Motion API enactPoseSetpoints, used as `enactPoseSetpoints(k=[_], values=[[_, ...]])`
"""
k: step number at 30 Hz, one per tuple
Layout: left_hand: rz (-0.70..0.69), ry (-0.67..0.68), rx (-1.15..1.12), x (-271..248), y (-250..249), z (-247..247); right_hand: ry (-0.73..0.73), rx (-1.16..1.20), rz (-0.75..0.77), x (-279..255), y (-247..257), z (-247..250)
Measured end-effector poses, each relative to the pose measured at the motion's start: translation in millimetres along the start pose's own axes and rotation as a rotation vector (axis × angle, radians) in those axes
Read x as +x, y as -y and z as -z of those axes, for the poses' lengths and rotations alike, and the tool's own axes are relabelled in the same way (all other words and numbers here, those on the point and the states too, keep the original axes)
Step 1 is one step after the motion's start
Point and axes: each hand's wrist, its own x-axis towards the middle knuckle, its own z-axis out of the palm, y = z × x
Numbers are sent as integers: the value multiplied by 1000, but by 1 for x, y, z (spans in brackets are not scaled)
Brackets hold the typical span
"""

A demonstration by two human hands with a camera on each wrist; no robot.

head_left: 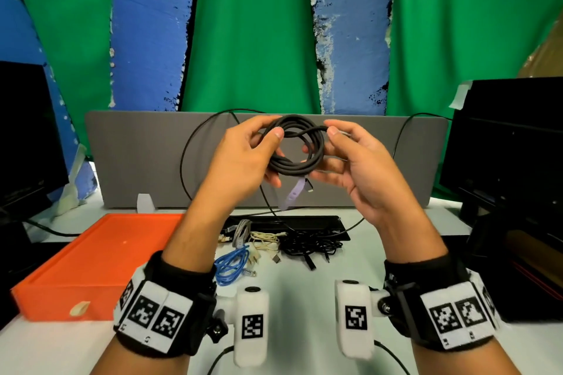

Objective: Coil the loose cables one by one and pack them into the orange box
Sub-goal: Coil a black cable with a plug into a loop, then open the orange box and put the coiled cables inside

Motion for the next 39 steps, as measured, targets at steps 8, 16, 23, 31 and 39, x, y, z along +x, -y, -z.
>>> enactPoseSetpoints(k=[8, 16, 23, 31, 39], values=[[152, 117, 318, 1, 4, 16, 77, -334, -62, 15, -10, 24], [214, 329, 318, -2, 0, 35, 415, -799, -581, 38, -116, 31], [246, 484, 347, -6, 5, 38, 440, -840, -729, 45, -165, 15], [220, 409, 442, -4, 6, 60, 471, -1302, -510, 44, -154, 2], [412, 552, 798, 40, 36, 119, 602, -1740, -106, 41, -108, -40]])
